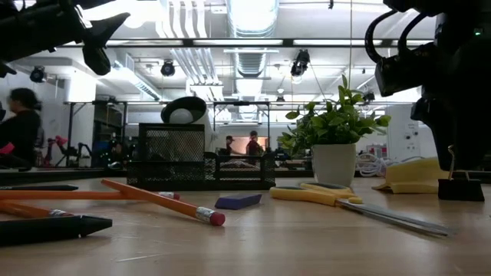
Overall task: Pick and place office supplies into organizer
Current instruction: Put the top binder clip in the black desk organizer
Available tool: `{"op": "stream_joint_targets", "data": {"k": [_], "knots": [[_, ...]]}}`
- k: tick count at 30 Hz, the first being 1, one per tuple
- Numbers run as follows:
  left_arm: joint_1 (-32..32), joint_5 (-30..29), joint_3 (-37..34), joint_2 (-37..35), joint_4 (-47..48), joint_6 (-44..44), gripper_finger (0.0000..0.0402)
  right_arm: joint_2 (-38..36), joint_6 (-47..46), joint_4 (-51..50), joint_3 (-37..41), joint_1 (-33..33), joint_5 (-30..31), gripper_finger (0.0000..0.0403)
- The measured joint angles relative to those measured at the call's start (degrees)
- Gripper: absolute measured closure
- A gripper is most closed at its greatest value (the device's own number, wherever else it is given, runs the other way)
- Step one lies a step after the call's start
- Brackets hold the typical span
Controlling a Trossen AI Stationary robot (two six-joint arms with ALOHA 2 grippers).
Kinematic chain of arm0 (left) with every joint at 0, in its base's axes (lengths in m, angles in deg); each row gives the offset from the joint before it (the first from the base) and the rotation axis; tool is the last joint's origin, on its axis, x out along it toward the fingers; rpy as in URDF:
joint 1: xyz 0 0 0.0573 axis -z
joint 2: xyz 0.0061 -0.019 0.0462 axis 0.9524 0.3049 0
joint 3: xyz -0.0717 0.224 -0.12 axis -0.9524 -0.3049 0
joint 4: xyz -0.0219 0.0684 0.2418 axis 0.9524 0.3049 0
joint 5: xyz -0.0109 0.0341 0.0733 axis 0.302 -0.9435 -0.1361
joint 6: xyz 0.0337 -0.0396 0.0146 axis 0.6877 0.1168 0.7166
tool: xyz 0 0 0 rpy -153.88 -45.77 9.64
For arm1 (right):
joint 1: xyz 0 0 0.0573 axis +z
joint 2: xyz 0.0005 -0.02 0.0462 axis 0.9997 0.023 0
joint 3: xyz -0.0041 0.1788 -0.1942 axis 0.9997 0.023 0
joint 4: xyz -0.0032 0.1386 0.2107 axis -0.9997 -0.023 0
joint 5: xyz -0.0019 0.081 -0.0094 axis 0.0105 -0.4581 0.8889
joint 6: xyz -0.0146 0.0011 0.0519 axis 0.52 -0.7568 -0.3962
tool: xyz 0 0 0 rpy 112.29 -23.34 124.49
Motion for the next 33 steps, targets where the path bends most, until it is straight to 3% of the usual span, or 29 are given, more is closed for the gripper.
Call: {"op": "stream_joint_targets", "data": {"k": [7,25,33], "knots": [[0.0,0.0,0.0,0.0,0.0,0.0,0.0269,0.0,0.1,0.0,0.0,0.0,-0.2,0.0236],[0.0,0.0,0.0,0.0,0.0,0.0,0.0269,0.0,0.7,0.5,0.0,0.0,-0.8,0.0388],[0.0,0.0,0.0,0.0,0.0,0.0,0.0269,-0.5,0.6,0.5,0.0,0.0,-2.3,0.0394]]}}
